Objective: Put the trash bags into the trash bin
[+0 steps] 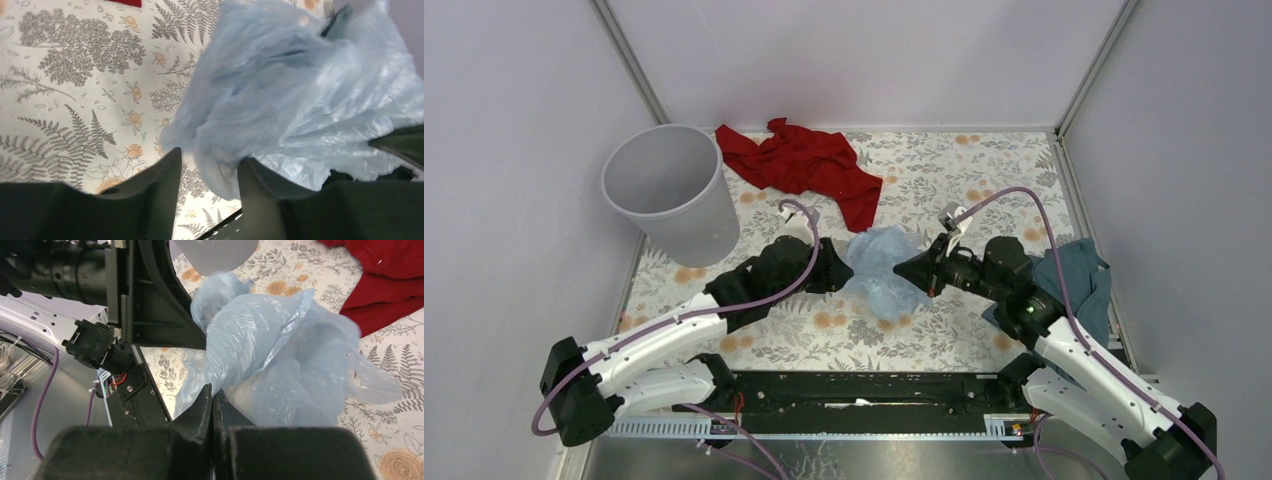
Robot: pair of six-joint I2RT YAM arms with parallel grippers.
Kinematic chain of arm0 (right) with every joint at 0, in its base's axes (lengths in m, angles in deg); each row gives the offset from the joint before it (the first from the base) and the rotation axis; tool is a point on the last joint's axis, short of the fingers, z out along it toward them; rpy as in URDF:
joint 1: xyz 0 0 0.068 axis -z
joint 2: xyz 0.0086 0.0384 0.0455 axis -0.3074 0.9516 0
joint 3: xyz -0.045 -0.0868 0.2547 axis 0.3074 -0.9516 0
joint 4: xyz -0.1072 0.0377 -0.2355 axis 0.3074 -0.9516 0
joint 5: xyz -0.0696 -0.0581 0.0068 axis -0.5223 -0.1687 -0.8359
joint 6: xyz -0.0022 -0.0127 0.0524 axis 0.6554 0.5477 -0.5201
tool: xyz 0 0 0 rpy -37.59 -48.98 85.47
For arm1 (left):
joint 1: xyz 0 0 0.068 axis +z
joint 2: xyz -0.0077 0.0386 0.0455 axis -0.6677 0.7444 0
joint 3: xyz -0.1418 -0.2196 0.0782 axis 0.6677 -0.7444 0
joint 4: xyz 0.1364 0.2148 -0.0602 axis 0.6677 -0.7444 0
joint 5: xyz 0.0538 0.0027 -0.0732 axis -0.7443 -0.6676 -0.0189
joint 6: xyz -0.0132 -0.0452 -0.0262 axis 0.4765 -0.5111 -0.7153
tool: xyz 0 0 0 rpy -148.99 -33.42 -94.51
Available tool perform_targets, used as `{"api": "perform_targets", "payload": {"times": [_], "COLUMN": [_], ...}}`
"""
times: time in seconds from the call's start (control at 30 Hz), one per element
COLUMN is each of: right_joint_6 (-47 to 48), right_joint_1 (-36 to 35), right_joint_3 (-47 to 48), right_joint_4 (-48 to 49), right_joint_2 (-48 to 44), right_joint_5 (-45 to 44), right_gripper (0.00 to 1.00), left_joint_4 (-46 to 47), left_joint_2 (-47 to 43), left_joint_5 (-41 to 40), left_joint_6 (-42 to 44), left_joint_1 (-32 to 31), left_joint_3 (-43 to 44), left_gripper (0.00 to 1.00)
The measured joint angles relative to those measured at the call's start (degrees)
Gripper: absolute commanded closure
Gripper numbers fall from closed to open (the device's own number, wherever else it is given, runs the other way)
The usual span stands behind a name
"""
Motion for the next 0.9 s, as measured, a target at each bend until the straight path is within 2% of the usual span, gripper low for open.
{"api": "perform_targets", "payload": {"times": [0.1, 0.27, 0.53, 0.63, 0.7, 0.83, 0.9], "right_joint_6": [-1.1, -3.6, -7.4, -9.8, -12.3, -17.0, -18.1], "right_joint_1": [-0.1, -0.2, -0.2, -0.2, -0.3, -0.2, -0.2], "right_joint_3": [-0.9, -4.2, -7.0, -6.9, -5.9, -1.8, -0.5], "right_joint_4": [0.5, 1.9, 2.8, 1.7, -1.7, -9.9, -11.9], "right_joint_2": [-3.1, -7.6, -8.6, -11.2, -13.6, -15.3, -15.2], "right_joint_5": [-1.0, -3.4, -7.3, -13.1, -19.8, -31.5, -33.2], "right_gripper": [1.00, 1.00, 1.00, 1.00, 1.00, 1.00, 1.00], "left_joint_4": [-0.5, -4.6, -11.6, -14.2, -15.6, -17.4, -17.4], "left_joint_2": [-2.0, -11.2, -20.2, -21.7, -22.9, -26.9, -30.1], "left_joint_5": [-2.6, -4.4, -5.7, -7.2, -8.4, -11.5, -12.3], "left_joint_6": [0.5, 0.5, 0.3, -0.2, -0.7, -2.3, -2.6], "left_joint_1": [0.1, 1.1, 2.6, 2.9, 3.1, 3.4, 3.5], "left_joint_3": [-1.5, -5.5, -8.2, -9.4, -10.0, -10.2, -10.2], "left_gripper": [0.66, 0.69, 0.87, 0.91, 1.00, 1.00, 1.00]}}
